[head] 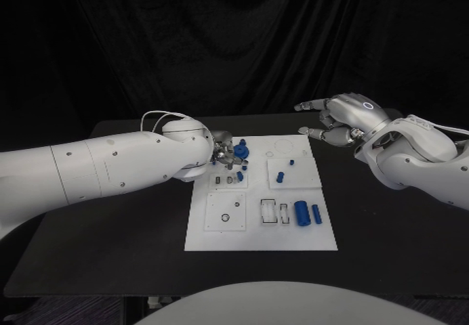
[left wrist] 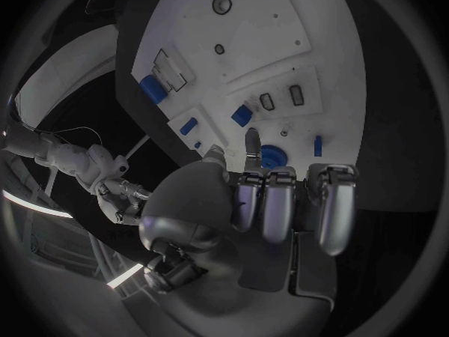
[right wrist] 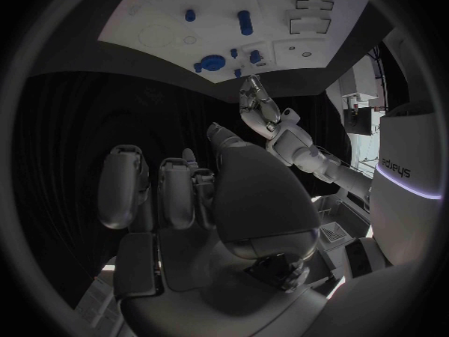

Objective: Assemble the parts on the task board

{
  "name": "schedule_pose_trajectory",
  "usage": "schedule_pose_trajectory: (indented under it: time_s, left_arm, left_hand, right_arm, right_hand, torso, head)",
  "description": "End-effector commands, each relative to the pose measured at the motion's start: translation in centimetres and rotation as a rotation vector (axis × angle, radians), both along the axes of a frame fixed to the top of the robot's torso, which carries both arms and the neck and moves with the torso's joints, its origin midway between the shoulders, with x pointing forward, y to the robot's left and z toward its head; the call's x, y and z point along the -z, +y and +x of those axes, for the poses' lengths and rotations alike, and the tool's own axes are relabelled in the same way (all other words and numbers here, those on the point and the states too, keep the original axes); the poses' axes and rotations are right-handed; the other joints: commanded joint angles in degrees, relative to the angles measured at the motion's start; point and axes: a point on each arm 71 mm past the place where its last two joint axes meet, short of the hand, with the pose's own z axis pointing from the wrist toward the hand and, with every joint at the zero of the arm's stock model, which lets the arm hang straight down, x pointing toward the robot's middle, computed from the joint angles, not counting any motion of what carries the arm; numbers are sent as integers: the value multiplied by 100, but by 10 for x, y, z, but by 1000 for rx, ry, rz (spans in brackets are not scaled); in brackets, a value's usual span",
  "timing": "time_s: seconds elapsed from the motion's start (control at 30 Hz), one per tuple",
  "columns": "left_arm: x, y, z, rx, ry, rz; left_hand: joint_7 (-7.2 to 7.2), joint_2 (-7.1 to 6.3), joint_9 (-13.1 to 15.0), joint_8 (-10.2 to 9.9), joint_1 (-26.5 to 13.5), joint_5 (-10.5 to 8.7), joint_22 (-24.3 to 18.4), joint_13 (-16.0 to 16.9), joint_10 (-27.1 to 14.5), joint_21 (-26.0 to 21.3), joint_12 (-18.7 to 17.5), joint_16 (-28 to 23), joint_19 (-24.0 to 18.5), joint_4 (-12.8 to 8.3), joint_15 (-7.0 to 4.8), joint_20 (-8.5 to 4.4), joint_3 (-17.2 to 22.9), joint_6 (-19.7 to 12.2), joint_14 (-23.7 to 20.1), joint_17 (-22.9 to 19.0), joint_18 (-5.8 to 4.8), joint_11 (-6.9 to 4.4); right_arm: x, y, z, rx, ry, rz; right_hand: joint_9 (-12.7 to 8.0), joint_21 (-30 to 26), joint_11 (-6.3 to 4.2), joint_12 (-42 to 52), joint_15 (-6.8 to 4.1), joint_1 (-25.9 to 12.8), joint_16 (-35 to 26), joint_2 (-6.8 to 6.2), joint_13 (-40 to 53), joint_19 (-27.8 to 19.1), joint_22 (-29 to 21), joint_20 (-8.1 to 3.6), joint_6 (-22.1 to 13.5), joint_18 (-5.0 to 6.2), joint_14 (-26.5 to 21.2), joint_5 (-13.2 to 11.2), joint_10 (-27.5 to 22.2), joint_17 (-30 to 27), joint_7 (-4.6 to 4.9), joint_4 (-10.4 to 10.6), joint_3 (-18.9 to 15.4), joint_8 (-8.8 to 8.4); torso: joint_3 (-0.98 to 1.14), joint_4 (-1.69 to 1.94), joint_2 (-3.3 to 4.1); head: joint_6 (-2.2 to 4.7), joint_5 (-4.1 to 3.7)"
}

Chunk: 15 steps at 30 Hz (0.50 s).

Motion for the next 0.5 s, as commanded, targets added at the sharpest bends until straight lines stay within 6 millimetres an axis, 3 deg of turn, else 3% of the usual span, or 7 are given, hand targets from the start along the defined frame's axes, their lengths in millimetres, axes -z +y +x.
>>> schedule_pose_trajectory:
  time_s: [0.03,0.1,0.5]
  left_arm:
    - [2,-2,-1,-2,6,31]
    - [3,-2,-1,-3,5,30]
    - [6,-2,1,-6,8,31]
  left_hand:
    - [-12,14,31,-19,-77,-18,841,1493,602,0,-4,15,91,38,-60,-50,-6,84,601,1506,-36,-60]
    - [-18,15,46,-26,-88,-17,837,1493,602,-3,-4,15,89,38,-66,-56,-6,101,601,1506,-34,-66]
    - [-73,16,206,-49,-93,43,805,1493,602,-27,-4,15,73,10,-115,-104,30,228,601,1506,-26,-118]
  right_arm:
    - [2,-2,1,21,16,-6]
    - [2,-2,1,22,19,-8]
    - [3,0,3,27,33,-17]
  right_hand:
    - [-5,-24,48,-39,45,36,-14,11,1399,4,911,31,42,26,393,14,465,570,4,-27,2,-21]
    - [-5,-24,48,-39,45,36,-14,11,1399,4,911,31,42,26,393,14,465,570,4,-27,2,-21]
    - [-3,-40,51,-87,46,24,-31,16,1355,0,908,31,82,29,390,33,413,555,9,-21,1,-15]
  torso:
    - [11,-16,3]
    - [2,3,-3]
    - [-9,-11,10]
  head:
    - [-1,4]
    - [-1,-22]
    - [-1,4]
